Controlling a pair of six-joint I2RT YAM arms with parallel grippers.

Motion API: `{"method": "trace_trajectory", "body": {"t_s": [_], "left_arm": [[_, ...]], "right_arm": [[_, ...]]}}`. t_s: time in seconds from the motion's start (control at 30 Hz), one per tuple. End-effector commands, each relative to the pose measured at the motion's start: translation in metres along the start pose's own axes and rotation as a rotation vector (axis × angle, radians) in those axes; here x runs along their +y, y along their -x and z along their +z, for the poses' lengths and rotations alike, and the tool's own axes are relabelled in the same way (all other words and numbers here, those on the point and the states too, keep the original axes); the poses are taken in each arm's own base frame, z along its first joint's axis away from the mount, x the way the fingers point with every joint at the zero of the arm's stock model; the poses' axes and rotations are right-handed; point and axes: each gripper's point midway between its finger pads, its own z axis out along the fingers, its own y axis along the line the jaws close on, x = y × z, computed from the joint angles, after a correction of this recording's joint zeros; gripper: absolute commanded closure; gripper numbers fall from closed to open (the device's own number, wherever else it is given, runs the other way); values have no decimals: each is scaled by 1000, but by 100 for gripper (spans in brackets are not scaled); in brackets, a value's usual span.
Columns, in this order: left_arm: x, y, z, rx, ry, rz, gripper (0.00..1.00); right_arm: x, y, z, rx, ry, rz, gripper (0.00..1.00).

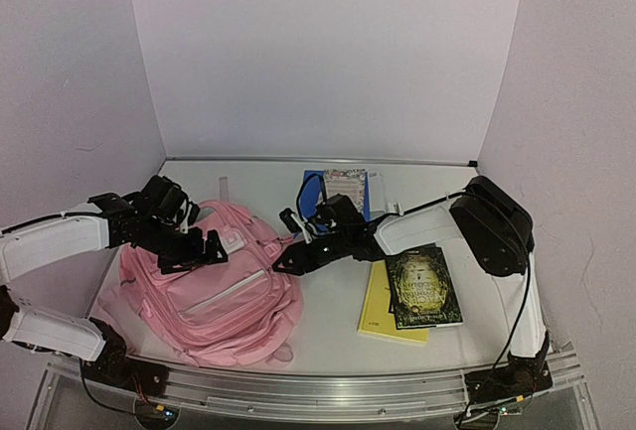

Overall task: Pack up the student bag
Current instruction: Adjust the student bag at the center of the board.

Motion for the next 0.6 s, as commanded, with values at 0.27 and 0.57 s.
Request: {"method": "trace_trajectory", "body": {"t_s": [0.27, 0.57], "left_arm": [[9, -2, 21, 16, 30, -29, 15], [14, -4, 24, 16, 47, -39, 14]], "right_arm": [[17, 39, -1, -96, 30, -86, 59], [17, 29, 5, -65, 64, -69, 65]]}}
